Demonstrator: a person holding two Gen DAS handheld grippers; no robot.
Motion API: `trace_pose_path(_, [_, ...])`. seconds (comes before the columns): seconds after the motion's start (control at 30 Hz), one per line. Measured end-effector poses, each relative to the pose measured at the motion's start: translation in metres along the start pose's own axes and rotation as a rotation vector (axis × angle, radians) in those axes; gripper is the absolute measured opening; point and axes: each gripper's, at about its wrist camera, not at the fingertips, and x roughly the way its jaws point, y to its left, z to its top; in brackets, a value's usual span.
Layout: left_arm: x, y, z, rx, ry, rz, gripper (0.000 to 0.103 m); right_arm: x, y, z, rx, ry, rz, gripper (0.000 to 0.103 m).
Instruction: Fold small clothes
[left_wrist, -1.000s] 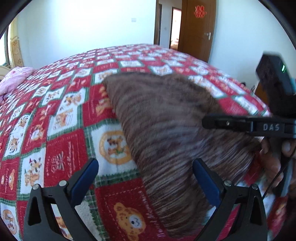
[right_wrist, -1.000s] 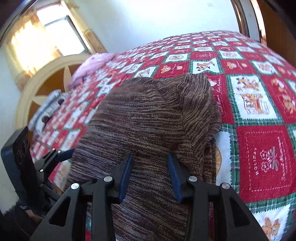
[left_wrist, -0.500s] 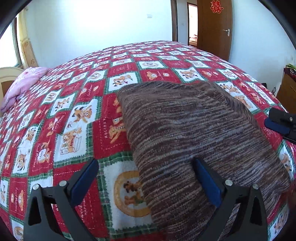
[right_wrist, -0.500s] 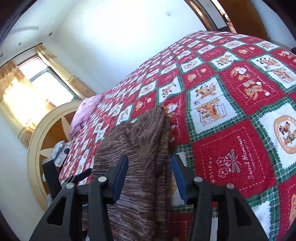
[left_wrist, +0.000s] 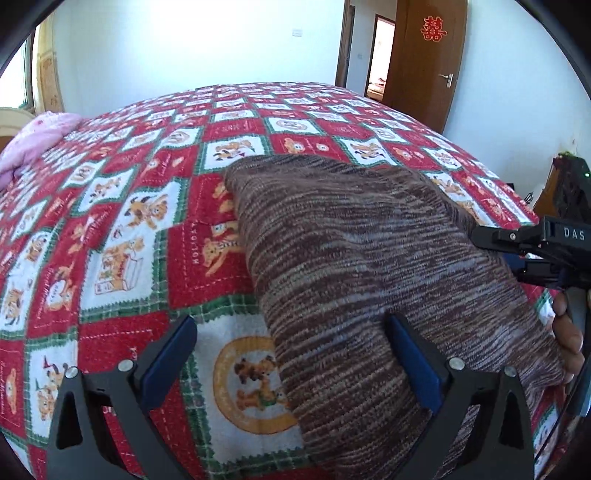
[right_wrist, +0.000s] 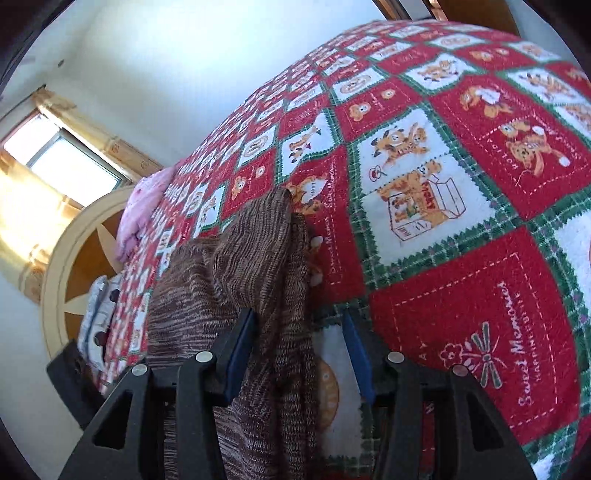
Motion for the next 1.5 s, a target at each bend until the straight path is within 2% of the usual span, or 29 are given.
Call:
trace_pose_path(0.2, [-0.002,-0.002,-0.002,0.009,-0.013,-0.012,0.102,0.011,-0.01,0.016,0.08,0.005,0.066,0.05])
trace_pose_path(0.27, [-0.005,-0.006,-0.003,0.028,-0.029,-0.035,0.093,0.017,-0.007,0.017,0.073,-0.002,0.093,0.05])
trace_pose_path(0.3, [-0.006,-0.007,-0.003,0.035,-0.032,-0.043,0.089,0.019,-0.005,0.016,0.06,-0.002,0.1,0.046])
trace_pose_path(0.47, [-0.005,-0.008,-0.003,0.045,-0.03,-0.076,0.083,0.027,0.004,0.009,-0.014,0.003,0.089,0.042])
trace_pose_path(0.53, [-0.005,-0.009,-0.003,0.047,-0.029,-0.103,0.077,0.027,0.0,0.009,0.001,0.005,0.091,0.035])
trace_pose_path(0.57, [-0.006,-0.01,-0.004,0.056,-0.029,-0.12,0.069,0.028,-0.001,0.009,0.005,0.005,0.096,0.032])
trace_pose_path(0.6, [-0.006,-0.012,-0.003,0.064,-0.03,-0.12,0.067,0.028,-0.003,0.008,0.004,0.007,0.104,0.027])
trace_pose_path(0.83, [-0.012,-0.026,-0.004,0.13,-0.044,-0.081,0.049,0.026,0.021,0.003,-0.09,-0.002,-0.012,0.02])
trace_pose_path(0.9, [-0.015,-0.031,-0.004,0.148,-0.053,-0.054,0.04,0.022,0.029,0.002,-0.103,-0.017,-0.029,0.018])
trace_pose_path(1.0, [-0.023,-0.032,-0.004,0.141,-0.056,-0.036,0.036,0.011,0.04,-0.002,-0.121,-0.041,-0.022,0.017])
trace_pose_path(1.17, [-0.038,-0.025,-0.005,0.096,-0.058,-0.058,0.033,-0.013,0.059,-0.012,-0.151,-0.072,0.01,0.017])
trace_pose_path(1.5, [-0.096,-0.015,-0.017,0.074,-0.133,-0.067,0.032,-0.034,0.092,-0.041,-0.167,-0.098,0.092,0.016])
